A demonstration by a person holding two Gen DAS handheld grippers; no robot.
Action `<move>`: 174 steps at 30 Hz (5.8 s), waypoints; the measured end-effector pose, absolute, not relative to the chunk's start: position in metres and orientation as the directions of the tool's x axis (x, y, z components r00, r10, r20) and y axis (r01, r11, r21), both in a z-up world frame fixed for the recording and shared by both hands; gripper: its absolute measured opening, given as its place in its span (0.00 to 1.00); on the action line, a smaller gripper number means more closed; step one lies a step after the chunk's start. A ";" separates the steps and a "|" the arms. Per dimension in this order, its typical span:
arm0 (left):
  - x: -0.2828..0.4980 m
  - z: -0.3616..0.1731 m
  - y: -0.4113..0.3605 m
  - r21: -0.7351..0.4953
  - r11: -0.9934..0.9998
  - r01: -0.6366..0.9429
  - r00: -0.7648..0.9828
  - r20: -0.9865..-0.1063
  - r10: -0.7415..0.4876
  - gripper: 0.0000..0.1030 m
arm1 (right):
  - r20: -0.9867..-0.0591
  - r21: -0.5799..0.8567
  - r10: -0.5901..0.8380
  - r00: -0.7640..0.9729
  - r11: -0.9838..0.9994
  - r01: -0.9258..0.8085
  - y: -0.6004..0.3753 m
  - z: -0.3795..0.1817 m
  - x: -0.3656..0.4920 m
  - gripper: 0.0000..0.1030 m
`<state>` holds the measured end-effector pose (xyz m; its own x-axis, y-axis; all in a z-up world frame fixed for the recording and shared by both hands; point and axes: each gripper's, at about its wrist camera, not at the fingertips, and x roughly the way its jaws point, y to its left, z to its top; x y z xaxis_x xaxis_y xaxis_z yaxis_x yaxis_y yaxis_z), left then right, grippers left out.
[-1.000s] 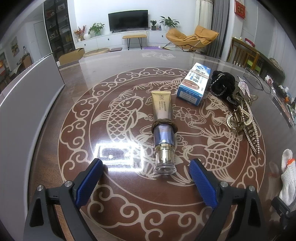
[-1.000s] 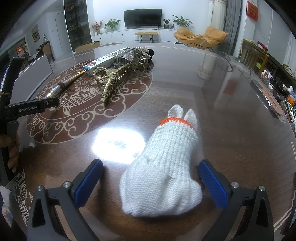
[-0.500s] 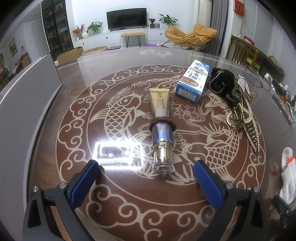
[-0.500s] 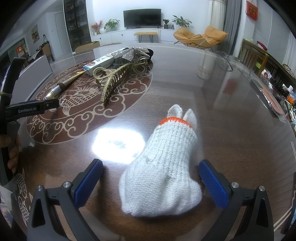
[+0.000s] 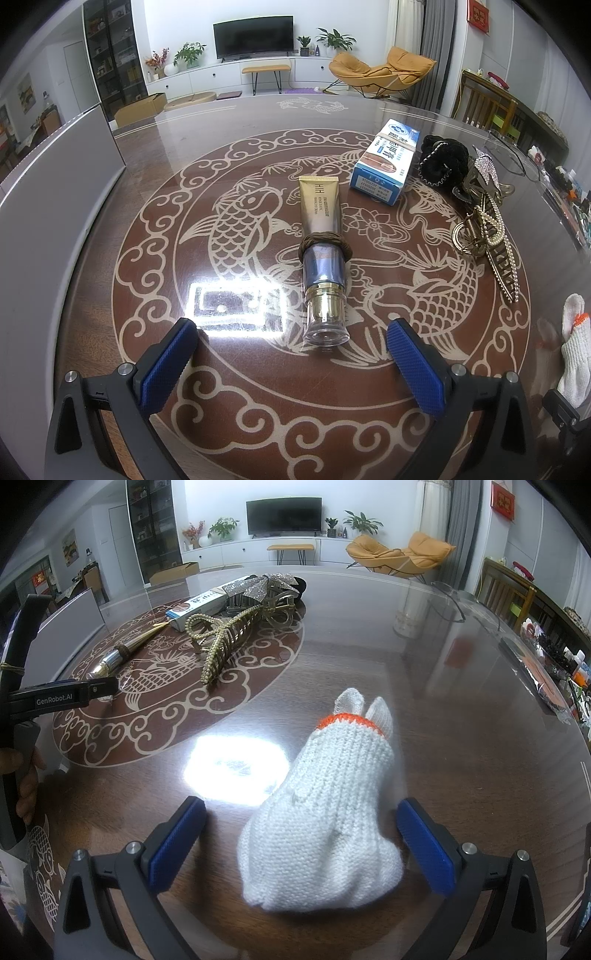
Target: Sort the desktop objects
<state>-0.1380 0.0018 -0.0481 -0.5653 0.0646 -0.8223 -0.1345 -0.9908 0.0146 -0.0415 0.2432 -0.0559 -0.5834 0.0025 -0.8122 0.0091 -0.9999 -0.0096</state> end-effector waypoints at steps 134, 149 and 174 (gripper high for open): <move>-0.095 -0.061 0.012 0.012 -0.986 -0.168 -0.575 -0.814 0.088 1.00 | -0.813 -0.012 0.017 -0.582 -1.000 -0.013 0.233 -0.054 -0.050 1.00; -0.098 -0.063 0.009 0.006 -0.988 -0.155 -0.569 -0.818 0.085 1.00 | -0.813 -0.014 0.038 -0.581 -0.999 -0.046 0.237 -0.053 -0.050 1.00; -0.092 -0.062 0.005 0.004 -0.989 -0.148 -0.574 -0.815 0.083 1.00 | -0.813 -0.013 0.037 -0.581 -0.999 -0.046 0.237 -0.053 -0.050 1.00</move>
